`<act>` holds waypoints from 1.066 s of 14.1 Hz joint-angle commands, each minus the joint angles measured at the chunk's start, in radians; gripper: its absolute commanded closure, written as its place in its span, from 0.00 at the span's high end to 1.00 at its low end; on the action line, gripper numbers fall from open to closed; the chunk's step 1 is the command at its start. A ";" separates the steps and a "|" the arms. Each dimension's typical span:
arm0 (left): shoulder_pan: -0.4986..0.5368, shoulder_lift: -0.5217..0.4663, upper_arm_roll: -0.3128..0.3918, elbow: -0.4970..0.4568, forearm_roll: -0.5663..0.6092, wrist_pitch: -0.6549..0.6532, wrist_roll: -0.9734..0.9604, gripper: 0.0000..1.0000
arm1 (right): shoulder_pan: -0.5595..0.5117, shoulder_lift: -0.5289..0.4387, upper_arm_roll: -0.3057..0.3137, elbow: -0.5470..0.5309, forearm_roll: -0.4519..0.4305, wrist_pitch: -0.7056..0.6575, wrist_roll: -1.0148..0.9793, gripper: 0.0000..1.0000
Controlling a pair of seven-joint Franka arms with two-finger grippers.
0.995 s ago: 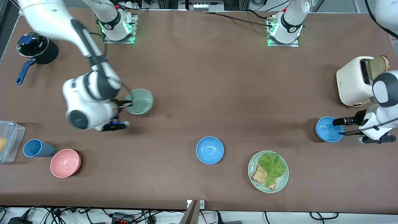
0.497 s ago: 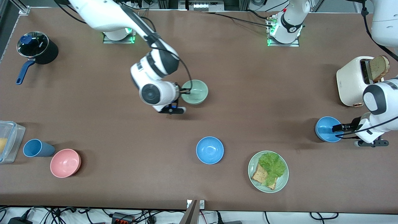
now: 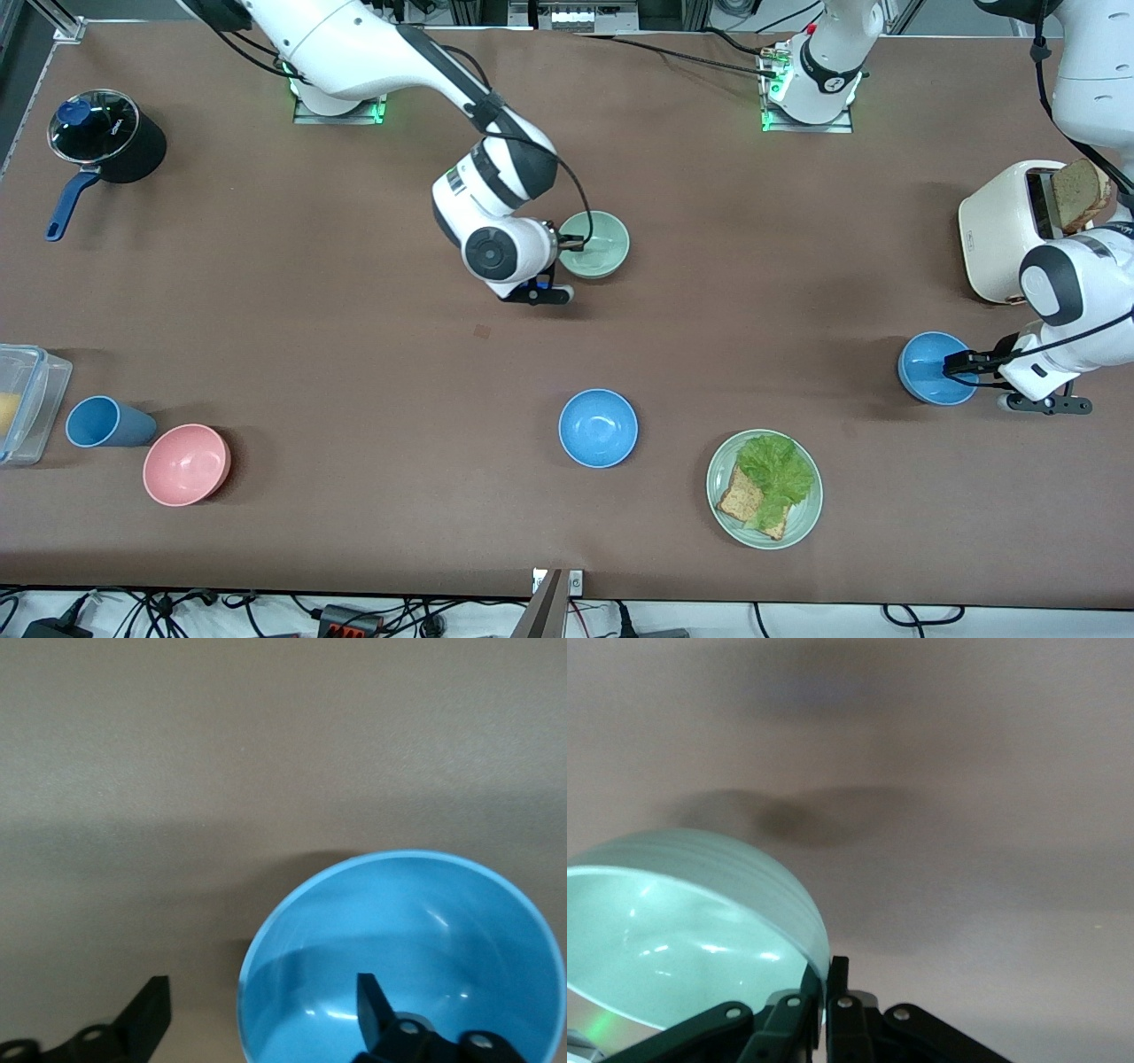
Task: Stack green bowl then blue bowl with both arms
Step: 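Set the green bowl down, withdraw the right gripper while the left lifts the blue bowl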
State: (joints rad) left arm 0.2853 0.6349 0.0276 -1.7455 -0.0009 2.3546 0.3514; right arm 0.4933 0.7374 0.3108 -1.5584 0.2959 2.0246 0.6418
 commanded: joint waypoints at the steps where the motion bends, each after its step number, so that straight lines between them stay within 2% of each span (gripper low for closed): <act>1: 0.008 -0.009 -0.011 -0.014 0.013 0.015 0.026 0.64 | 0.005 0.025 -0.009 0.023 -0.004 0.014 0.016 0.27; 2: 0.008 -0.011 -0.011 -0.019 0.013 0.014 0.024 0.45 | 0.005 0.019 -0.010 0.024 -0.006 0.014 0.038 0.96; 3: 0.008 -0.012 -0.014 -0.019 0.013 0.012 0.024 0.28 | 0.007 0.014 -0.010 0.029 -0.015 0.012 0.058 1.00; 5: 0.014 -0.012 -0.018 -0.019 0.010 0.011 0.040 0.04 | -0.002 -0.021 -0.010 0.064 -0.085 0.002 0.075 1.00; 7: 0.014 -0.015 -0.020 -0.019 0.012 -0.001 0.058 0.01 | -0.039 -0.094 -0.013 0.077 -0.130 -0.082 0.073 1.00; 10: 0.014 -0.056 -0.049 -0.019 0.010 -0.107 0.089 0.01 | -0.151 -0.226 -0.041 0.078 -0.179 -0.161 0.058 1.00; 13: 0.008 -0.145 -0.087 -0.019 0.007 -0.288 0.054 0.01 | -0.257 -0.320 -0.041 0.078 -0.227 -0.187 0.049 1.00; 15: 0.002 -0.214 -0.092 -0.017 0.007 -0.404 0.014 0.01 | -0.332 -0.349 -0.041 0.078 -0.282 -0.210 -0.026 1.00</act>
State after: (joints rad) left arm 0.2839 0.5135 -0.0527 -1.7415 -0.0013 2.0489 0.3942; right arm 0.2167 0.4209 0.2584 -1.4537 0.0552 1.8297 0.6668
